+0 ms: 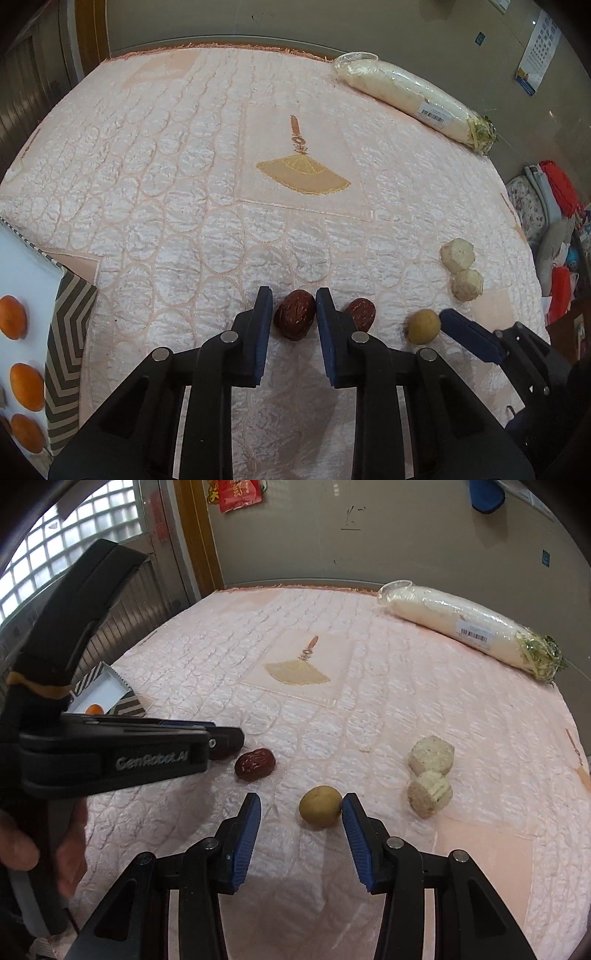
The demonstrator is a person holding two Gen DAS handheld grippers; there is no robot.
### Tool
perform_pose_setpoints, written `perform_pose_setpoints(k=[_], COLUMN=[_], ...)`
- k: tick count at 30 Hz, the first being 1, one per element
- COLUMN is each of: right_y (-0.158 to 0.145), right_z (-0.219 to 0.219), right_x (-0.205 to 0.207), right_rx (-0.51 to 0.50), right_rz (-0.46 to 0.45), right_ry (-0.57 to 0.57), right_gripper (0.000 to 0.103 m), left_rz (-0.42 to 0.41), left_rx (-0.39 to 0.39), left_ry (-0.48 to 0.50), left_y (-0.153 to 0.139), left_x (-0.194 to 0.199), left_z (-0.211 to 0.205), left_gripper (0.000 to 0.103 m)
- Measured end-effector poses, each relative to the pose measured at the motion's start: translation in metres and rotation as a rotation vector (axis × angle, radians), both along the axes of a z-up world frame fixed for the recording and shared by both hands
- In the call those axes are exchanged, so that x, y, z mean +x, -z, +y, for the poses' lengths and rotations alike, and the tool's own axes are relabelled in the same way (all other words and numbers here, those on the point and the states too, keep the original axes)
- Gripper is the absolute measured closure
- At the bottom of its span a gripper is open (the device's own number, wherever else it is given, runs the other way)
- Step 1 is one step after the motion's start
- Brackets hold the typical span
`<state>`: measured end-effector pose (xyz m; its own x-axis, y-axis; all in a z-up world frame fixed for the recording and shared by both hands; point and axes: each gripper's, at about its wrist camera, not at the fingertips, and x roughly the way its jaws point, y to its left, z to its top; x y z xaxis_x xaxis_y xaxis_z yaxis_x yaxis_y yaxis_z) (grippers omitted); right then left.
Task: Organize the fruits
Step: 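Grasp a red date with the left tool while the right tool grasps a small brown fruit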
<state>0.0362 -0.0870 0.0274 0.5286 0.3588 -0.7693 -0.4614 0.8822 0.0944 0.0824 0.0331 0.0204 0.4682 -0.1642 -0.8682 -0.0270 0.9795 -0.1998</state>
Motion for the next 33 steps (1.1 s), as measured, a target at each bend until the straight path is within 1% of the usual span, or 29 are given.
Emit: perform_pose_setpoints(k=[2, 4, 5, 9, 13, 15, 18, 21, 25, 26, 29, 33], right_y=[0.001, 0.002, 0.003, 0.003, 0.002, 0.005, 0.010, 0.011, 0.008, 0.006, -0.001, -0.009], right_z=[0.000, -0.002, -0.003, -0.006, -0.005, -0.005, -0.002, -0.005, -0.007, -0.008, -0.012, -0.012], right_x=[0.002, 0.002, 0.002, 0.002, 0.003, 0.005, 0.008, 0.006, 0.001, -0.001, -0.008, -0.019], right_rx=[-0.016, -0.029, -0.032, -0.017, -0.018, -0.005, -0.014, 0.012, 0.010, 0.017, 0.032, 0.045], right_rz=[-0.015, -0.013, -0.009, -0.009, -0.032, -0.007, 0.012, 0.008, -0.010, -0.012, -0.021, -0.038], right_ry=[0.007, 0.018, 0.019, 0.019, 0.036, 0.032, 0.037, 0.048, 0.058, 0.064, 0.083, 0.094], right_gripper=[0.071, 0.078, 0.079, 0.079, 0.079, 0.079, 0.078, 0.078, 0.078, 0.078, 0.078, 0.078], left_rz=[0.001, 0.003, 0.003, 0.001, 0.000, -0.001, -0.002, -0.008, -0.023, -0.025, -0.020, 0.009], left_rx=[-0.003, -0.006, -0.004, 0.009, 0.011, 0.019, 0.026, 0.038, 0.069, 0.071, 0.054, -0.026], left_ry=[-0.001, -0.002, -0.002, -0.003, -0.005, 0.002, 0.002, 0.010, 0.024, 0.023, 0.023, 0.019], left_y=[0.000, -0.001, -0.001, -0.001, -0.001, -0.001, -0.001, 0.000, 0.001, 0.001, 0.000, 0.000], left_x=[-0.001, -0.002, -0.002, -0.004, -0.005, -0.005, -0.004, -0.005, -0.010, -0.011, -0.015, -0.021], left_z=[0.000, 0.001, 0.001, -0.001, -0.001, -0.002, -0.004, -0.005, -0.009, -0.009, -0.005, 0.007], left_gripper=[0.080, 0.081, 0.081, 0.081, 0.081, 0.081, 0.081, 0.081, 0.081, 0.082, 0.082, 0.083])
